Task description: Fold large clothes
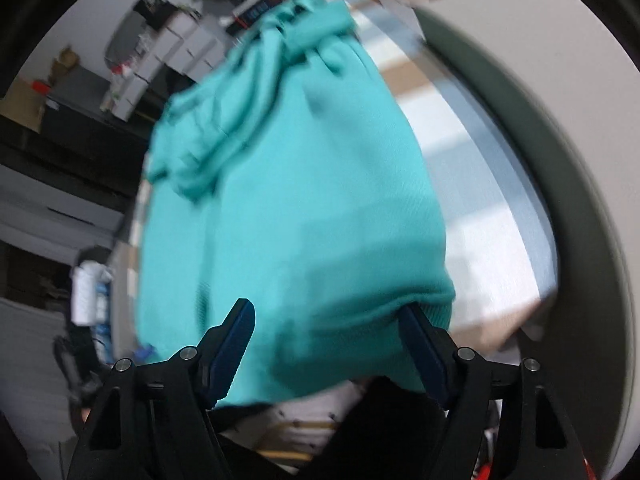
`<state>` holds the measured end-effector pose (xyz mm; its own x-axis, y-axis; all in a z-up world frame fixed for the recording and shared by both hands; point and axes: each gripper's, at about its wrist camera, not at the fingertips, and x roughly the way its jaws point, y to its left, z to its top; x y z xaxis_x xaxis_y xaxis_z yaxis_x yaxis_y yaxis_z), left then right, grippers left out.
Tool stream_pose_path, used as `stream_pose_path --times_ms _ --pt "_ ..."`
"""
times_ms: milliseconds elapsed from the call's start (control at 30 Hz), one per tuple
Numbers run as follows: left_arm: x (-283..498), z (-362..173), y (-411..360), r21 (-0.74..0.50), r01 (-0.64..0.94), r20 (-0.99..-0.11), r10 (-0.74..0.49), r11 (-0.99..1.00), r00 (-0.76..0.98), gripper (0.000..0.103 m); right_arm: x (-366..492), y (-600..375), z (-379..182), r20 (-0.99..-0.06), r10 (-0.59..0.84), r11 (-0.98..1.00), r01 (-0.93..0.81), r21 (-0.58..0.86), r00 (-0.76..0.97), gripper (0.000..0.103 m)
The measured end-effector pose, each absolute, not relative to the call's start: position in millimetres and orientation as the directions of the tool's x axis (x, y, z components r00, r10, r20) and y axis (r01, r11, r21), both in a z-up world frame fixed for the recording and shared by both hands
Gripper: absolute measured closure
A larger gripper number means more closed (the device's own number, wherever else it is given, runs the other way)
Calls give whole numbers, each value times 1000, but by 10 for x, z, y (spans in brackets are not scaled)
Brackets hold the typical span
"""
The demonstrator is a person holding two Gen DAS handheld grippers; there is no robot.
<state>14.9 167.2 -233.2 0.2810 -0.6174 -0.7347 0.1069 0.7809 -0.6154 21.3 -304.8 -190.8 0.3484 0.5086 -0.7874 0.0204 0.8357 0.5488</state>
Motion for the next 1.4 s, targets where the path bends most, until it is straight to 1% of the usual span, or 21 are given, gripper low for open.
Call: stream_pose_path --times_ms 67,233,367,433,533,633,667,767,867,933,1033,1100,1133,1200,1333,1400 --pt "139 -2326 1659 -608 108 -740 -610 787 282 22 387 -2972 -1796 -767 528 826 -9 564 365 27" --pt "100 -2306 1602 -562 140 -765 -576 815 287 22 697 -2691 -1595 -780 548 829 -75 554 303 27" --pt "98 -2312 1581 -543 145 -776 -561 827 290 22 513 -2798 -1438 -749 606 788 -80 610 267 27" --pt "96 -2312 1569 -533 146 -781 -551 833 292 22 365 -2910 -1359 -758 598 797 -87 598 260 27" --pt "99 -2307 1540 -526 141 -786 -542 839 296 22 258 -3150 -1271 -761 571 812 -74 580 308 26" --pt "118 -2317 1505 -522 141 -790 -539 841 292 22 435 -3309 -1238 -748 553 815 -55 576 366 23" --pt "119 -2324 1501 -520 140 -792 -537 843 291 22 515 -3343 -1246 -745 538 821 -46 569 393 20" --pt "120 -2325 1496 -516 139 -794 -532 845 294 22 896 -3344 -1511 -764 478 851 -12 525 434 18" --pt "112 -2326 1504 -518 141 -791 -535 844 296 22 1133 -3222 -1942 -810 454 868 22 497 372 19" --pt "107 -2325 1509 -520 145 -790 -538 842 295 22 1077 -3069 -2071 -822 442 884 -21 466 358 19" --pt "100 -2323 1507 -517 152 -790 -538 843 294 22 701 -2644 -2034 -837 296 952 -209 222 460 20" --pt "100 -2318 1495 -510 150 -795 -531 847 294 22 416 -2375 -2121 -836 268 940 -320 118 479 20" --pt "103 -2318 1487 -508 147 -796 -528 849 296 22 315 -2273 -2243 -857 244 935 -344 84 453 19" --pt "108 -2316 1472 -500 141 -801 -518 854 299 22 247 -2269 -2323 -852 226 940 -336 63 472 18" --pt "121 -2311 1440 -485 146 -808 -506 862 302 22 295 -2424 -2297 -847 284 938 -314 147 450 18" --pt "120 -2311 1439 -483 151 -808 -505 863 302 22 330 -2473 -2276 -861 280 941 -300 158 424 18"
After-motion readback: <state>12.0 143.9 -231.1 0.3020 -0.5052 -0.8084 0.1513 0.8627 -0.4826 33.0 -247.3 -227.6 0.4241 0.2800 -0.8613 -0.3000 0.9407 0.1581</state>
